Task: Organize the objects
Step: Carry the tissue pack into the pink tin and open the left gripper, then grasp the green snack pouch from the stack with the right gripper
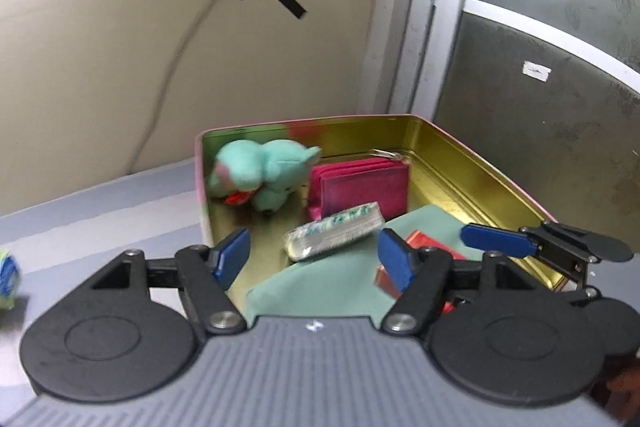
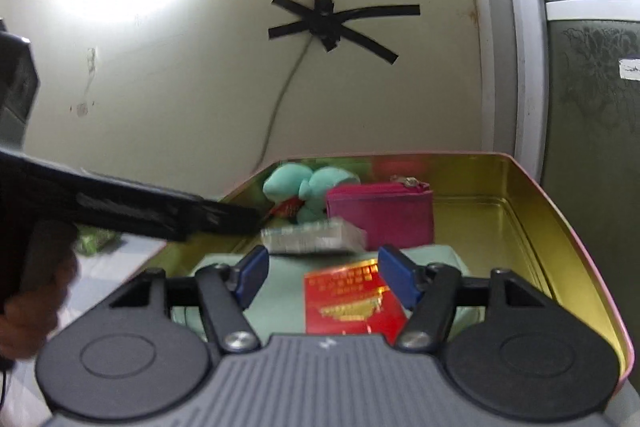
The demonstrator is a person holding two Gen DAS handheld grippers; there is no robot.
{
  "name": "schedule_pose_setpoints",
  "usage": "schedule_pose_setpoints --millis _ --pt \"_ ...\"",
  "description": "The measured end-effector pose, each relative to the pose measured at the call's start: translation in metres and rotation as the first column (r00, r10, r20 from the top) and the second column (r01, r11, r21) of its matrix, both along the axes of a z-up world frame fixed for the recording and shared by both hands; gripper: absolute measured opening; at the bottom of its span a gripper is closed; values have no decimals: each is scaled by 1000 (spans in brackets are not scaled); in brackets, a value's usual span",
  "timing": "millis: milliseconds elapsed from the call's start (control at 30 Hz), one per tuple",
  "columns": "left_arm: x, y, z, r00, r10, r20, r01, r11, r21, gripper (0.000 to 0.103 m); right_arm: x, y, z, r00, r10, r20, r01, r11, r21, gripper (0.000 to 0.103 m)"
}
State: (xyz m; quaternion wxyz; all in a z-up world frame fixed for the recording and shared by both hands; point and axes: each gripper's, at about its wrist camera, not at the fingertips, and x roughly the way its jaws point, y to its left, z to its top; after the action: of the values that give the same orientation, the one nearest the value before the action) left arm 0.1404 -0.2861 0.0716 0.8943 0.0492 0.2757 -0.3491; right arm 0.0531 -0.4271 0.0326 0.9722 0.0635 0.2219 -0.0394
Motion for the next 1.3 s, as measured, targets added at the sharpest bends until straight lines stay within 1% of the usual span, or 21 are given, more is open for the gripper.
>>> schedule_pose_setpoints --millis 67,100,167,267,300,333,367,400,433,467,567,667,800,867,967,1067,1100,1167,1233,1267,1300 --pt "-5 7 1 1000 4 -13 -5 1000 -16 73 -1 6 -2 999 -19 -36 16 996 -84 64" --pt "-6 9 1 1000 2 -21 -3 1000 -26 73 2 6 -2 998 -24 -61 17 993 -120 67" --pt "-11 13 3 1000 -8 -21 8 999 -33 73 5 4 -1 992 7 -125 -25 989 -142 68" --pt "-23 16 3 1000 -27 12 27 1000 -11 74 9 3 1 982 18 -187 -53 981 -184 69" --pt "-26 17 2 999 -30 20 30 1000 -4 74 11 3 0 979 19 -201 -59 979 -195 74" --pt "-28 19 2 999 -31 24 31 1000 2 74 15 1 0 979 9 -206 -52 977 -208 76" --pt "-29 21 1 999 -31 23 31 1000 6 74 17 -2 0 980 -22 -200 -26 971 -236 76" --pt "-30 23 0 999 -28 19 28 1000 9 74 21 -4 0 979 -88 -183 31 955 -296 74" --pt "-30 27 0 1000 -21 14 21 1000 14 74 24 -5 0 974 -172 -149 108 926 -362 73" --pt "-31 31 -1 1000 -15 11 15 1000 17 74 23 -7 1 968 -219 -120 160 912 -378 66" --pt "-37 48 -4 1000 -2 11 2 1000 21 74 8 -10 12 974 -217 -60 194 944 -267 67" --pt "-41 73 -11 999 30 12 -30 999 32 74 -8 10 21 985 -170 -1 164 953 -254 67" --pt "-35 120 -25 993 119 -25 -118 993 29 74 -16 43 32 999 -11 37 16 990 -142 70" --pt "-30 151 -31 983 175 -50 -175 984 12 74 -12 64 35 997 72 37 -68 993 -92 70" --pt "-21 201 -39 957 284 -64 -285 959 1 74 3 100 35 981 194 17 -194 981 -13 70" --pt "-14 246 -45 910 414 -27 -414 910 19 74 32 136 30 954 299 -15 -297 951 81 70" --pt "-12 260 -47 891 453 -9 -453 891 23 74 42 150 28 947 319 -24 -316 945 87 70" --pt "-8 288 -51 847 531 14 -531 847 18 74 60 182 24 935 352 -44 -350 936 42 70" --pt "-4 314 -56 810 587 -10 -587 810 -25 74 81 214 20 916 396 -69 -395 918 29 70" --pt "-2 324 -58 793 608 -39 -609 792 -54 74 92 226 19 904 420 -80 -416 907 63 70" --pt "2 336 -61 780 619 -93 -626 775 -90 74 106 235 19 896 435 -88 -426 899 107 71"
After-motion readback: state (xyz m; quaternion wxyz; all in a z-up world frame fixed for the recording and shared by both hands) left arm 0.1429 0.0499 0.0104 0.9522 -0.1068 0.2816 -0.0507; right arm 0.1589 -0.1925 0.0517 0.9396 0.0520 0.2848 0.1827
